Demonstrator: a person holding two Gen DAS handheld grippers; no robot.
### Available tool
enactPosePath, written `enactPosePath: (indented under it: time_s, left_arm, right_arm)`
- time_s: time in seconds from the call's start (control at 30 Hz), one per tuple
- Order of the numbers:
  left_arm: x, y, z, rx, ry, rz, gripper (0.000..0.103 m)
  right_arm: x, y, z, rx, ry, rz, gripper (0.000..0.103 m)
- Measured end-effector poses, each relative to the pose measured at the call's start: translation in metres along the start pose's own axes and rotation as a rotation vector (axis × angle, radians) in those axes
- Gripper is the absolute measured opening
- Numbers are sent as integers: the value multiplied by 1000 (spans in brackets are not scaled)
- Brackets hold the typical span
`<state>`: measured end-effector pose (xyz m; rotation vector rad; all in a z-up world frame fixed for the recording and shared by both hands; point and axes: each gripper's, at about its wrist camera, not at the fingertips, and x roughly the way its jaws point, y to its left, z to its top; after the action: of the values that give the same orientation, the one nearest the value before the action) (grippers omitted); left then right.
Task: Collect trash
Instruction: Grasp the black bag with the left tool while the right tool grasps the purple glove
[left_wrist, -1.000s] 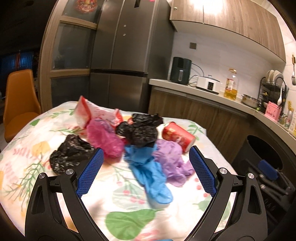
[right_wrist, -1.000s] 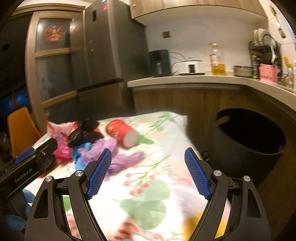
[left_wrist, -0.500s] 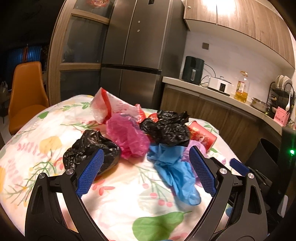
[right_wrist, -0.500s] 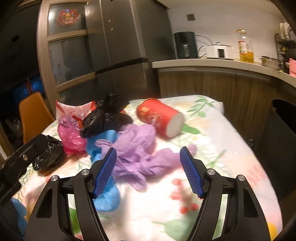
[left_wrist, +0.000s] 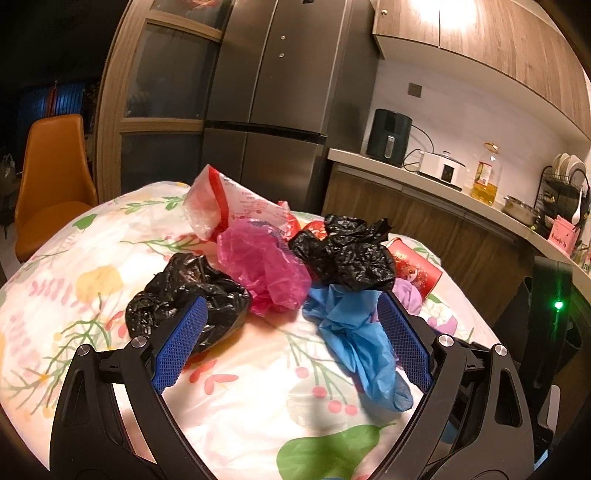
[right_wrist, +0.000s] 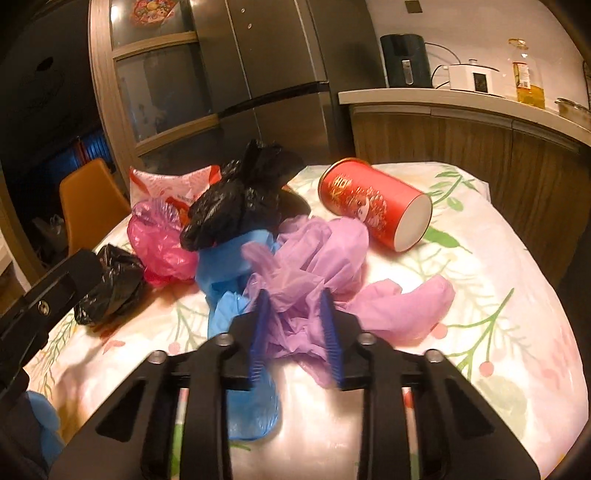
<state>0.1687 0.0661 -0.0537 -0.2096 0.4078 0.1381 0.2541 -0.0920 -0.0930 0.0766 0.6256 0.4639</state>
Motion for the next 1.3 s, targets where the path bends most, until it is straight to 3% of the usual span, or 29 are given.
enactPosePath:
  time_s: [0.03, 0.13, 0.43, 0.67, 0.83, 1.0, 1.1, 1.3]
  left_arm:
    - [1, -2, 0, 2, 3, -3, 91]
    - [2, -6, -2, 10, 10, -11, 91]
    - [12, -23, 2, 26, 23, -40, 85]
    - [35, -46, 15, 61, 28, -42, 72]
    - [62, -58, 18, 100, 84, -20, 54]
    - [74, -57, 16, 88, 134, -29, 10]
    - [66, -54, 17, 81, 108, -40, 2]
    - [27, -47, 27, 62, 9, -62, 1]
  right_arm:
    - [1, -1, 0, 3, 6, 1, 9]
    - [-6, -5, 0, 19, -13, 2, 3]
    - [-59, -26, 4, 70, -138, -18, 2]
    - [-81, -34, 10, 88, -184, -19, 1]
    - [-85, -39, 10, 95, -186, -19, 1]
    - [-87, -41, 10, 95, -186, -19, 1]
    - [-89, -41, 9, 90, -192, -19, 1]
    - [-102, -39, 12, 91, -222, -15, 1]
